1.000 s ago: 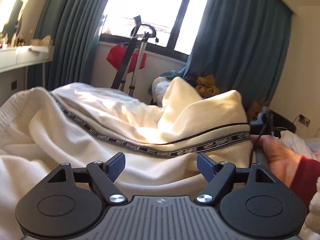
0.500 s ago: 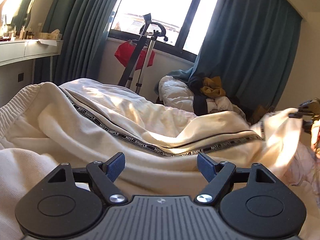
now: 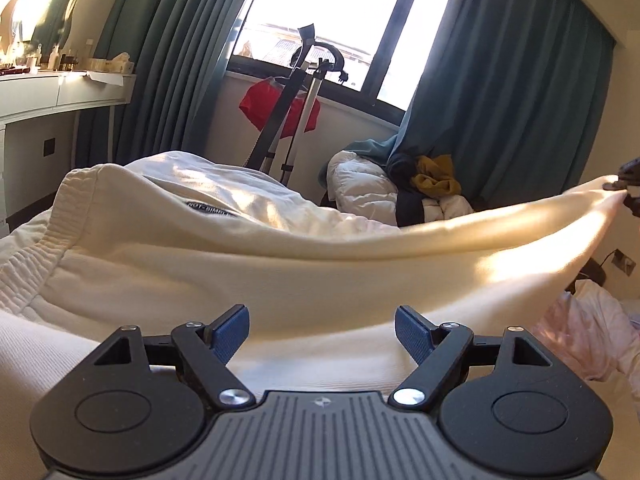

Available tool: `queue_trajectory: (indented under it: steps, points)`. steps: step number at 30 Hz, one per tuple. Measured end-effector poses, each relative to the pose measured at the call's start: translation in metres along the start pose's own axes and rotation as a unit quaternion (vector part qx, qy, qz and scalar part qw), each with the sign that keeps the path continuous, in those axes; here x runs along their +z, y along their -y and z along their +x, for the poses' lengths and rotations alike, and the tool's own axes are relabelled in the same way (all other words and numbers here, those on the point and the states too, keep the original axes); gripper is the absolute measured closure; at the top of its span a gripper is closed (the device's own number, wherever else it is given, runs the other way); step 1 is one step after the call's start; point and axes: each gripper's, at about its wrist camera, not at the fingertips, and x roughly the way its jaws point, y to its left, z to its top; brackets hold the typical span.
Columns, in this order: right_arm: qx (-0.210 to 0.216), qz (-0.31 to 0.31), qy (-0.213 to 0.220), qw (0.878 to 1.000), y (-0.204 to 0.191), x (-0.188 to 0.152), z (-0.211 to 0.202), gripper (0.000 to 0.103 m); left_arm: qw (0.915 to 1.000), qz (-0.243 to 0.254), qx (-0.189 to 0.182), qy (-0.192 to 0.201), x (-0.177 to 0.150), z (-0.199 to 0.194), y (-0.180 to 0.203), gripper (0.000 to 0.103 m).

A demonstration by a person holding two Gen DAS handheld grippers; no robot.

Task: Fold clothes
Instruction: 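Pull the hem with the right gripper to straighten the garment, then release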

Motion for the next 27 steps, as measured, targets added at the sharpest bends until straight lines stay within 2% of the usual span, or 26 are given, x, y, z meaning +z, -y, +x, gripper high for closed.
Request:
queue_trajectory:
  steps: [2,5,9,11,13,19,21,24,27]
  points:
    - [-0.024,0.001,0.003,1.0,0.025,-0.011,-0.006,0.086,1.0,-0.003,-0.007,-0.003,-0.001,0.0,-0.001,0.021]
    - [-0.086,0.022,-0.015,0.996,0.086,-0.052,-0.016,0.086,0.9999,0.004,-0.005,-0.008,-0.001,-0.001,-0.001,0.021]
    - [-0.163,0.092,-0.075,0.979,0.171,-0.125,-0.027,0.086,0.9998,0.006,-0.007,-0.016,-0.003,-0.003,0.0,0.021]
    - [-0.177,0.123,-0.084,0.973,0.194,-0.151,-0.04,0.086,0.9997,0.017,-0.004,-0.019,-0.004,-0.004,0.003,0.021]
    - [-0.174,0.132,-0.067,0.974,0.199,-0.163,-0.055,0.086,0.9994,0.028,0.004,-0.022,-0.005,-0.005,0.005,0.021]
    - [-0.177,0.121,-0.063,0.975,0.191,-0.178,-0.08,0.084,0.9987,0.032,-0.007,-0.04,-0.005,-0.004,0.015,0.021]
    - [-0.175,0.124,-0.066,0.975,0.187,-0.179,-0.096,0.082,0.9976,0.049,-0.003,-0.049,-0.005,-0.007,0.021,0.021]
    - [-0.171,0.13,-0.071,0.974,0.178,-0.179,-0.122,0.079,0.9952,0.078,-0.007,-0.059,-0.005,-0.02,0.04,0.021]
    - [-0.159,0.105,-0.086,0.978,0.161,-0.183,-0.14,0.07,0.9915,0.104,-0.015,-0.076,-0.006,-0.042,0.062,0.021]
